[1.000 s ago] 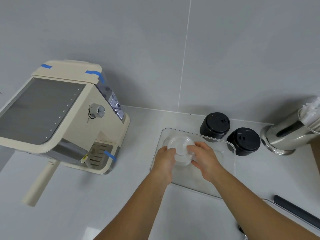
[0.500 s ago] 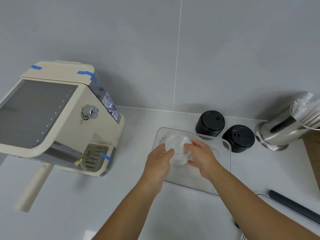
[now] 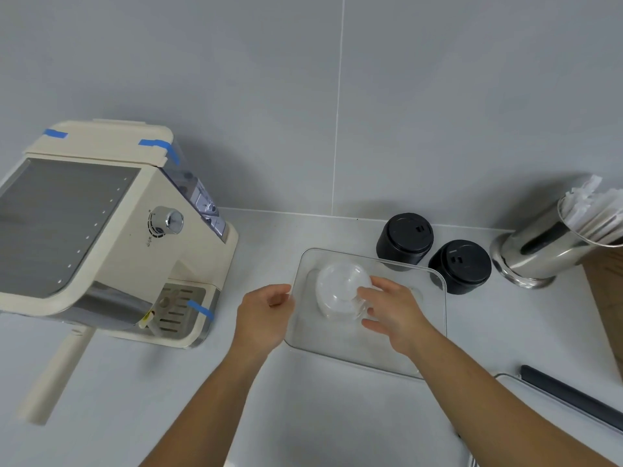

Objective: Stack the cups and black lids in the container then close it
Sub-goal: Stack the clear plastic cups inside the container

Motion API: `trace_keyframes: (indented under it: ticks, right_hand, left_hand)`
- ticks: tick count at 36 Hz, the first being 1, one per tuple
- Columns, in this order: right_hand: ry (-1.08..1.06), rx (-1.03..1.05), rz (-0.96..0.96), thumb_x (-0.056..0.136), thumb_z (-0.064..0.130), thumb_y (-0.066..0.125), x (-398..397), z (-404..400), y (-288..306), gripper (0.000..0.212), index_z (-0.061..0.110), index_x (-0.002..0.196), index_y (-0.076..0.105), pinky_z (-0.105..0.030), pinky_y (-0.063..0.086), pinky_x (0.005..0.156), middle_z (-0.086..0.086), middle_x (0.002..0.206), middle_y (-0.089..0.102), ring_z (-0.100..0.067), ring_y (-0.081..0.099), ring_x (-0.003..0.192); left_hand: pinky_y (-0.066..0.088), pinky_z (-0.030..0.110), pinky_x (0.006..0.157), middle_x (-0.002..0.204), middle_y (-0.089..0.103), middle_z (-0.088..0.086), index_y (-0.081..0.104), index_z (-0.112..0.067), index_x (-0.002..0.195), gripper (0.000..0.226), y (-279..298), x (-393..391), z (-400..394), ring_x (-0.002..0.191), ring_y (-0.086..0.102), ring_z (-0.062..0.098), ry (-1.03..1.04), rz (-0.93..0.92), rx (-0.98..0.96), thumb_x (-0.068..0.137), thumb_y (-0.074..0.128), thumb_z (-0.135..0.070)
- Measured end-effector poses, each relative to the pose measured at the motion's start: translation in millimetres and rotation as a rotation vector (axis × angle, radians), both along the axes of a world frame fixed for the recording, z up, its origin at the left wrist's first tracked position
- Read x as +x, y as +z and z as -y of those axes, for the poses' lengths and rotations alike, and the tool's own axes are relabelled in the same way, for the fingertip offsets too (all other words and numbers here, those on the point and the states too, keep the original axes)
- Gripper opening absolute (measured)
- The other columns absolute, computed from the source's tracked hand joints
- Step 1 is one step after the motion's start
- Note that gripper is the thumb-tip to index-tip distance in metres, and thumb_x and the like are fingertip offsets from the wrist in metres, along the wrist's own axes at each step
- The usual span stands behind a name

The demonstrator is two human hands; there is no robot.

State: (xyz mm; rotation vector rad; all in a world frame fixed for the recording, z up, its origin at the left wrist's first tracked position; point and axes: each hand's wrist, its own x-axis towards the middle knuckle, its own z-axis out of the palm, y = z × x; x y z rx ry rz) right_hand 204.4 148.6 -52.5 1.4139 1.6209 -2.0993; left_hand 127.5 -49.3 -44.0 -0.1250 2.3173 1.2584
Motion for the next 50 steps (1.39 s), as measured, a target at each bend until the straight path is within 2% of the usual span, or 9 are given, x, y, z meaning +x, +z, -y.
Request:
trace_keyframes:
  ticks: [5, 9, 12, 17, 21, 30, 40, 45, 50]
  right_hand:
    - [-0.034, -0.022, -0.011, 0.08, 0.017, 0.069, 0.8, 3.7, -4.0, 0.033, 0.025, 0.112, 0.067, -0.03, 0.058, 0.059, -0.006, 0.118, 0.062, -0.028, 0.062, 0.102]
    - [-0.072, -0.024, -0.027, 0.078, 0.014, 0.069, -3.0, 9.8, -5.9, 0.033, 0.024, 0.109, 0.069, -0.03, 0.058, 0.058, -0.005, 0.119, 0.063, -0.029, 0.063, 0.103]
    - [-0.085, -0.021, -0.042, 0.077, 0.012, 0.068, -8.2, 15.6, -6.0, 0.033, 0.026, 0.106, 0.07, -0.029, 0.058, 0.059, -0.004, 0.116, 0.064, -0.028, 0.064, 0.101]
    - [-0.083, -0.003, -0.04, 0.075, 0.006, 0.06, -21.0, 27.2, -3.7, 0.036, 0.026, 0.102, 0.071, -0.035, 0.061, 0.07, -0.006, 0.104, 0.07, -0.028, 0.067, 0.095]
    - [-0.072, 0.021, -0.026, 0.075, 0.005, 0.056, -24.9, 29.5, -0.9, 0.036, 0.024, 0.102, 0.072, -0.037, 0.058, 0.075, -0.006, 0.096, 0.07, -0.023, 0.063, 0.08]
    - [-0.059, 0.01, -0.028, 0.078, 0.013, 0.058, -25.3, 33.1, 5.1, 0.029, 0.028, 0.098, 0.073, -0.037, 0.058, 0.079, -0.003, 0.098, 0.069, -0.017, 0.061, 0.08]
    - [-0.029, -0.008, 0.009, 0.079, 0.013, 0.058, -29.5, 32.4, 14.2, 0.024, 0.025, 0.094, 0.073, -0.034, 0.056, 0.078, 0.0, 0.079, 0.064, -0.014, 0.054, 0.067]
    - [-0.021, -0.014, 0.021, 0.079, 0.015, 0.058, -29.0, 35.1, 18.4, 0.026, 0.026, 0.096, 0.072, -0.031, 0.055, 0.075, 0.001, 0.083, 0.065, -0.013, 0.057, 0.07]
    - [0.003, -0.027, 0.022, 0.085, 0.015, 0.054, -24.7, 31.8, 22.6, 0.022, 0.021, 0.101, 0.069, -0.032, 0.052, 0.078, 0.0, 0.093, 0.064, -0.018, 0.058, 0.085]
  left_hand:
    - [0.045, 0.01, 0.069, 0.088, 0.065, -0.024, 0.072, -0.025, 0.109, 0.021, -5.7, -1.1, 4.4, 0.084, 0.063, -0.001, 0.006, 0.001, 0.037, 0.089, 0.07, -0.023]
    - [0.046, 0.006, 0.061, 0.087, 0.068, -0.021, 0.07, -0.032, 0.094, 0.012, -1.9, -4.4, 5.8, 0.077, 0.065, 0.0, -0.009, 0.026, 0.068, 0.088, 0.071, -0.022]
    - [0.047, 0.005, 0.052, 0.08, 0.071, -0.017, 0.07, -0.036, 0.084, 0.018, 0.6, -7.4, 7.4, 0.063, 0.067, 0.0, -0.013, 0.049, 0.113, 0.086, 0.073, -0.018]
    - [0.056, 0.015, 0.058, 0.086, 0.074, 0.0, 0.073, -0.021, 0.093, 0.013, 3.0, -15.0, 8.7, 0.072, 0.066, 0.017, -0.01, 0.142, 0.156, 0.085, 0.074, -0.011]
    - [0.054, 0.015, 0.053, 0.093, 0.073, 0.003, 0.074, -0.018, 0.089, 0.014, 5.3, -20.9, 8.9, 0.082, 0.068, 0.017, -0.009, 0.204, 0.185, 0.083, 0.075, -0.006]
    - [0.056, 0.019, 0.055, 0.097, 0.074, 0.006, 0.075, -0.015, 0.09, 0.014, 2.9, -25.5, 9.5, 0.089, 0.07, 0.021, 0.004, 0.282, 0.205, 0.081, 0.077, -0.005]
    - [0.061, 0.034, 0.08, 0.101, 0.074, 0.006, 0.074, -0.017, 0.091, 0.013, -2.4, -24.5, 9.5, 0.096, 0.069, 0.024, 0.004, 0.285, 0.215, 0.082, 0.077, -0.01]
    - [0.06, 0.03, 0.074, 0.1, 0.074, 0.007, 0.074, -0.017, 0.091, 0.012, 0.7, -23.9, 10.2, 0.093, 0.07, 0.023, 0.005, 0.293, 0.218, 0.081, 0.077, -0.01]
    - [0.057, 0.023, 0.064, 0.095, 0.075, 0.004, 0.075, -0.017, 0.089, 0.009, 7.5, -20.5, 12.1, 0.089, 0.071, 0.02, 0.013, 0.323, 0.235, 0.084, 0.075, -0.01]
